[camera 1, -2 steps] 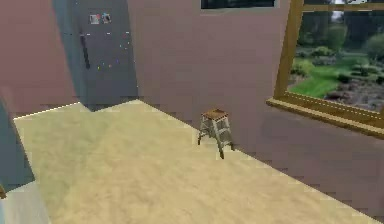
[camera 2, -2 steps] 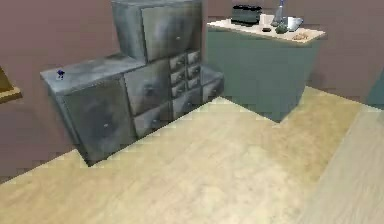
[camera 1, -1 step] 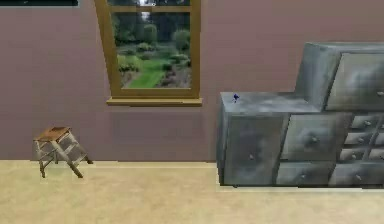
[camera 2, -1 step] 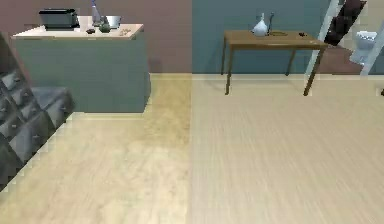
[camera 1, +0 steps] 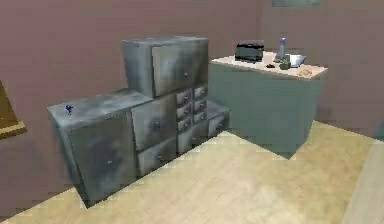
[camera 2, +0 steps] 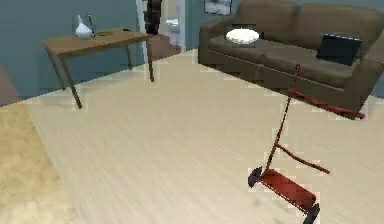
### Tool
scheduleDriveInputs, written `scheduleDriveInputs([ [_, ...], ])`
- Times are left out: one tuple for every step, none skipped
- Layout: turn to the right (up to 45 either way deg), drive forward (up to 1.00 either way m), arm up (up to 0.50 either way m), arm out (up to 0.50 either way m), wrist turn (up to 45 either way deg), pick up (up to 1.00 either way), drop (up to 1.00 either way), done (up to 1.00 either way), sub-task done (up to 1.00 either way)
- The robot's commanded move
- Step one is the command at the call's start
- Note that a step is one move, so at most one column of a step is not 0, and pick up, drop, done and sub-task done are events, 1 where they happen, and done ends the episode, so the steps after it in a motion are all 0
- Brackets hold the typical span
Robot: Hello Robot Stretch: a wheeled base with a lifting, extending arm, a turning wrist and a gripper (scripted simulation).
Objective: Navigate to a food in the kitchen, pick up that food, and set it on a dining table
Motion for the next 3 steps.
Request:
scheduleDriveInputs([
  [42.0,0.00,0.00,0.00,0.0,0.00,0.00,0.00,0.00],
  [0.0,1.00,0.00,0.00,0.0,0.00,0.00,0.00,0.00],
  [0.0,0.95,0.00,0.00,0.0,0.00,0.00,0.00,0.00],
])
